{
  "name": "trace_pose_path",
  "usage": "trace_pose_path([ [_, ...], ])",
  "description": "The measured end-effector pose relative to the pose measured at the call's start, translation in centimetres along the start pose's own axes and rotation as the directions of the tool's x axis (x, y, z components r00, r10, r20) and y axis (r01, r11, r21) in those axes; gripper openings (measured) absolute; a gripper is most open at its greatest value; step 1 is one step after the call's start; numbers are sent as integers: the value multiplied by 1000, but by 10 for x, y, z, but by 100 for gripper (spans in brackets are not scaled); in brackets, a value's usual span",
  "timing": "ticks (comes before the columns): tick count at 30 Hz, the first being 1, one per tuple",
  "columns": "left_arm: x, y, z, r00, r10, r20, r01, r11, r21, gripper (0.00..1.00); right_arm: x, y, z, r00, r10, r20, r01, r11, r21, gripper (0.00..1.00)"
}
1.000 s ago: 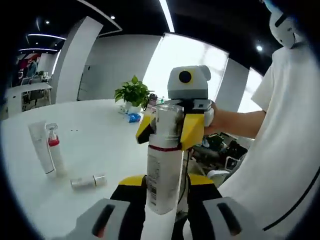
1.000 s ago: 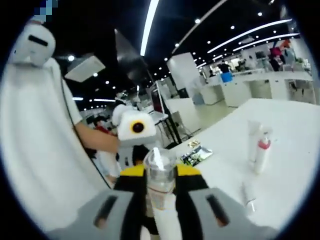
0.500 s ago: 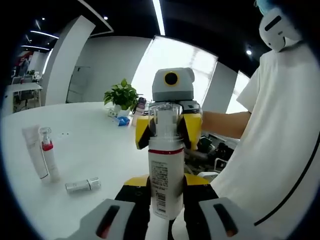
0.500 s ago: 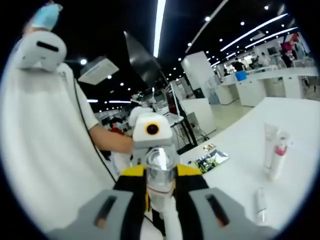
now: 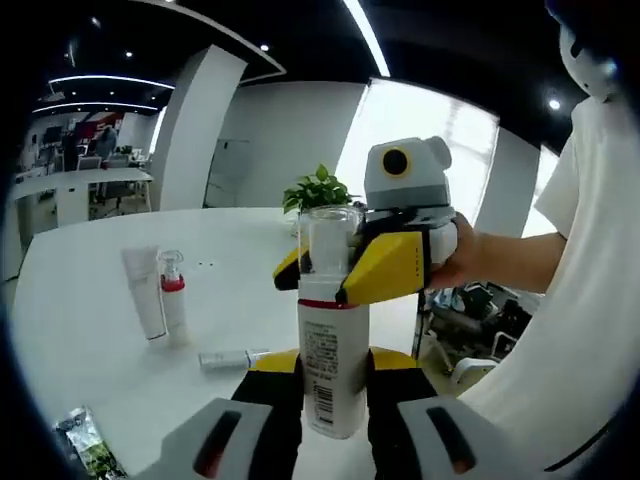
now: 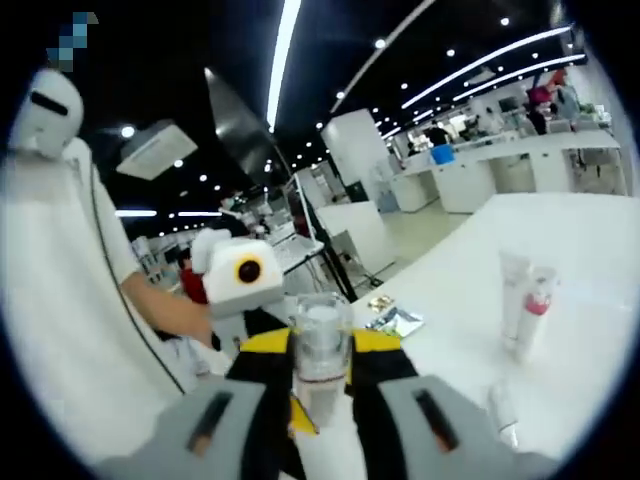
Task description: Arrange the skincare products in the storage area until every visible bottle or jar stands upright without overlapping.
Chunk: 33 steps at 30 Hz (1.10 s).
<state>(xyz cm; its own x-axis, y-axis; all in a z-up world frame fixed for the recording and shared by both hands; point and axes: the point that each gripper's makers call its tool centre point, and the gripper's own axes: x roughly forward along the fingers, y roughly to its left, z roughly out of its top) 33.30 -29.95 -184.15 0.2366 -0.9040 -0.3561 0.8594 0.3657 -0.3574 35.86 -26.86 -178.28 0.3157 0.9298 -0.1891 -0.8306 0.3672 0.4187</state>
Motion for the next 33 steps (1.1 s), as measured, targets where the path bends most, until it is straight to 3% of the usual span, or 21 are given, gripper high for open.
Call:
trace_pose_path([
  [3, -2, 8, 1, 998, 64, 0, -64, 998, -10, 22, 6, -7, 2, 999, -53, 7, 53, 998, 16, 21],
  [5, -2, 18, 4, 989, 147, -5, -147, 989, -23, 22, 12, -16, 4, 993, -119, 10, 118, 993, 30, 22],
  [7, 1, 21, 8, 981, 193, -16, -193, 980, -44, 22, 14, -24, 8, 983, -183, 26, 181, 981, 69, 23],
  [12, 2, 27, 13, 967, 255, -20, -255, 967, -8, 22, 15, -29, 14, 968, -246, 58, 240, 966, 99, 24],
  [14, 2, 31, 15, 957, 289, -27, -289, 957, 14, 22, 16, -33, 16, 954, -293, 66, 287, 954, 87, 24],
  [18, 6, 30, 12, 947, 317, -45, -316, 948, 37, 22, 15, -37, 11, 933, -359, 41, 355, 932, 77, 24],
  [23, 5, 25, 9, 952, 303, -44, -301, 952, 46, 22, 12, -28, 7, 944, -329, 20, 328, 944, 32, 22],
  [24, 6, 20, 7, 967, 249, -43, -248, 968, 32, 22, 11, -26, 6, 951, -311, 6, 311, 950, 13, 22],
  [27, 2, 14, 10, 983, 183, -17, -182, 982, 57, 21, 8, -19, 8, 965, -262, 0, 262, 965, -14, 22],
  [33, -1, 9, 16, 992, 130, 10, -130, 988, 79, 20, 5, -12, 13, 978, -209, 11, 209, 978, -27, 21],
])
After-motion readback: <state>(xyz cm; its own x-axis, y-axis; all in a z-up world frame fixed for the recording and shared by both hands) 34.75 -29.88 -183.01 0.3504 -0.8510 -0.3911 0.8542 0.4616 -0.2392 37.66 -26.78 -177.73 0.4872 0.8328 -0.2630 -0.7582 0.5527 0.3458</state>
